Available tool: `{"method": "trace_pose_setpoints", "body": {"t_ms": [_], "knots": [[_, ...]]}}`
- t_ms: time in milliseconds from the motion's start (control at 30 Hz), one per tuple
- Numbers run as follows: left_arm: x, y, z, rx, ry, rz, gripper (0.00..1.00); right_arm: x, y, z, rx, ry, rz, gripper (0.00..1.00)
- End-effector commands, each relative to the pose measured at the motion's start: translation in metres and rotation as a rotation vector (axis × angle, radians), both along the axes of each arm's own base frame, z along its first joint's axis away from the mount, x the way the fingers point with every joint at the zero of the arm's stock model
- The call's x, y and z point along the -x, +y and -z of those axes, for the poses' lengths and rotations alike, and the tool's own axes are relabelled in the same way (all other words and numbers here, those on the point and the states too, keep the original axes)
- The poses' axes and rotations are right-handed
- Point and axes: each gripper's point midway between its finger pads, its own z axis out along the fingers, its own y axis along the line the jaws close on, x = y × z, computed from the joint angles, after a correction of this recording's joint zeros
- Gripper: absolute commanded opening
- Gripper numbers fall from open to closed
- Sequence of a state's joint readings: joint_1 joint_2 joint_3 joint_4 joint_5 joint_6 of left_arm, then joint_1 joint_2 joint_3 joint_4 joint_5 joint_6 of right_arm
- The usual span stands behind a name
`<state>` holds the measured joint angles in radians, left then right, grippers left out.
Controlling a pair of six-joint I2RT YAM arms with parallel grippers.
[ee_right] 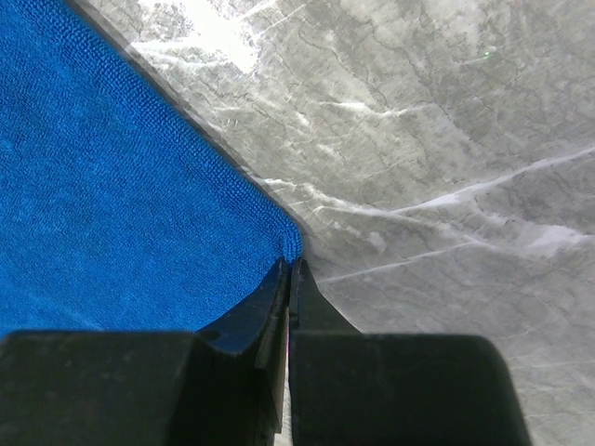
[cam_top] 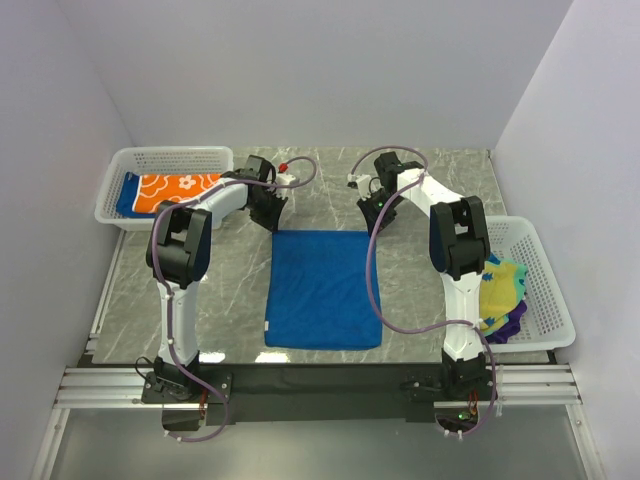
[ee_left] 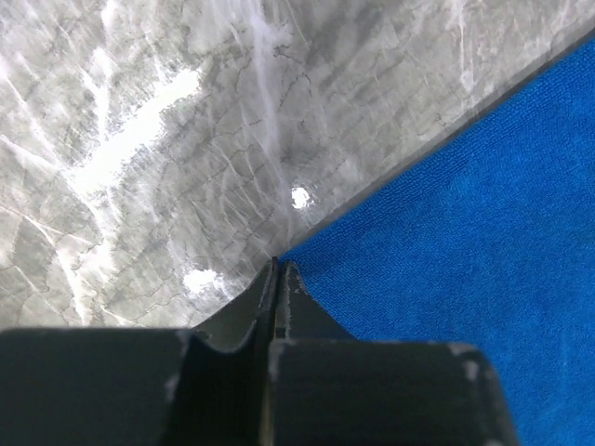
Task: Fold and stack the towels
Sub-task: Fold the towel
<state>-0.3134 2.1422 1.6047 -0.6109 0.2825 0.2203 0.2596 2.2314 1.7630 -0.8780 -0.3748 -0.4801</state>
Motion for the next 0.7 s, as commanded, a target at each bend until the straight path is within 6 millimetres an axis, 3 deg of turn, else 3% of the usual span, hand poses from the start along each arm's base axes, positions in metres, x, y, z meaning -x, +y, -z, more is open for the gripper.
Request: {"method": "trace_pose_setpoints", "body": {"t_ms": [0, 133, 333, 433, 600, 667], "knots": [[0.019, 0.006, 0.032, -0.050, 0.103, 0.021, 0.01, -0.012, 0.001, -0.014, 0.013, -0.068, 0.006, 0.00], [0.006, 0.004, 0.018, -0.037, 0.049, 0.025, 0.01, -0.030, 0.004, -0.029, 0.007, -0.146, 0.020, 0.00], [-0.037, 0.001, -0.032, -0.013, -0.178, 0.010, 0.01, -0.070, -0.001, -0.063, 0.021, -0.348, 0.102, 0.00], [-0.055, 0.006, -0.046, -0.024, -0.268, -0.009, 0.01, -0.086, -0.005, -0.081, 0.036, -0.443, 0.135, 0.00], [-0.068, 0.011, -0.062, -0.004, -0.345, -0.056, 0.01, -0.094, -0.008, -0.105, 0.029, -0.545, 0.163, 0.00], [-0.069, 0.009, -0.078, 0.021, -0.391, -0.064, 0.01, -0.096, -0.009, -0.115, 0.022, -0.579, 0.174, 0.00]]}}
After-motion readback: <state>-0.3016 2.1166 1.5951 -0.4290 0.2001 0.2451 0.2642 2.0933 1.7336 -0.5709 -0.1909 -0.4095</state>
